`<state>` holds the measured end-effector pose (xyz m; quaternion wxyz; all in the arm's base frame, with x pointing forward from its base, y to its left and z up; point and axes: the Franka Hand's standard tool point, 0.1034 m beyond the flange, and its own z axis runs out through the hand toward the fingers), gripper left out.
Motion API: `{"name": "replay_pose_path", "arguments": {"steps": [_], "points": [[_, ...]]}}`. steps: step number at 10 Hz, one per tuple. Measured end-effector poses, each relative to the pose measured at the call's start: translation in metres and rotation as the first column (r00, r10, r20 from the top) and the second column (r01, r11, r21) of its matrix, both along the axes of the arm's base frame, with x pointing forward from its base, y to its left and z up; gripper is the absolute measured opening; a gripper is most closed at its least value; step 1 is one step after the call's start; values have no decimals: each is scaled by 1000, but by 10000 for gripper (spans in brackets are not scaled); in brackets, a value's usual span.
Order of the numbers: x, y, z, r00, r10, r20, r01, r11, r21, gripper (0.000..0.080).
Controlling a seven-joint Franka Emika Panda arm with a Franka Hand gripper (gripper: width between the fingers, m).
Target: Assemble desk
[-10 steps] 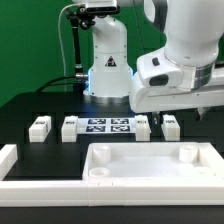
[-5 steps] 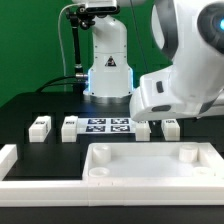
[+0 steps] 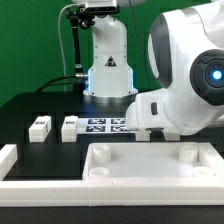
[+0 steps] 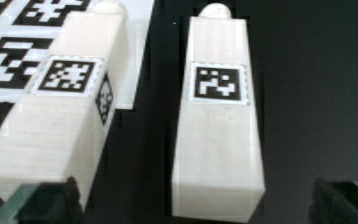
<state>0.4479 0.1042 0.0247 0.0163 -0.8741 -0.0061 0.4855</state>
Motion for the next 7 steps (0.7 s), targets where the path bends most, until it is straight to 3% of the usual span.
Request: {"name": "replay_pose_path", "arguments": {"steps": [7], "points": [[-17,11,-16,1000,20,21,-20,1000,-6,648]]}}
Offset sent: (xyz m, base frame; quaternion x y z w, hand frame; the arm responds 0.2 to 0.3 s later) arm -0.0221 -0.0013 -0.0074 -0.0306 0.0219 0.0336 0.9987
